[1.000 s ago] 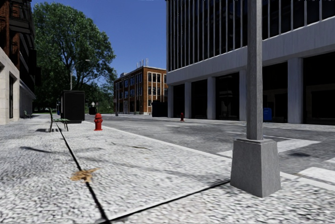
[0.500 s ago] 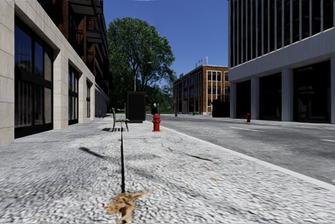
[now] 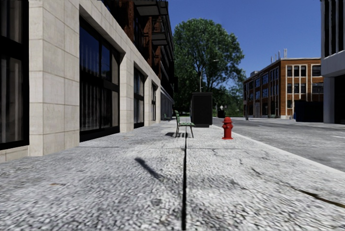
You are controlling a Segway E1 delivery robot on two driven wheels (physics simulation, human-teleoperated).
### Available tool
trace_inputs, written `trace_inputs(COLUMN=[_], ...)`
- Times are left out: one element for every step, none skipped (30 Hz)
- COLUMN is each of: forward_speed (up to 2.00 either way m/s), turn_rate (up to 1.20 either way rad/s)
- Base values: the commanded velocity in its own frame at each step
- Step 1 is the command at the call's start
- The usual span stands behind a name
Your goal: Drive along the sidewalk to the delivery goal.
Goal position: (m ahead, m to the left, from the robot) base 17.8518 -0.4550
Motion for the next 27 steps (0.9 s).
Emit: trace_inputs(forward_speed=[2.0,2.0,2.0,2.0,2.0,2.0,2.0,2.0,2.0,2.0,2.0,2.0,2.0,2.0,2.0,2.0,2.0,2.0,2.0,2.0,2.0,2.0,2.0,2.0,2.0,2.0,2.0], turn_rate=[0.0,0.0,0.0,0.0,0.0,0.0,0.0,0.0,0.0,0.0,0.0,0.0,0.0,0.0,0.0,0.0,0.0,0.0,0.0,0.0,0.0,0.0,0.0,0.0,0.0,0.0,0.0])
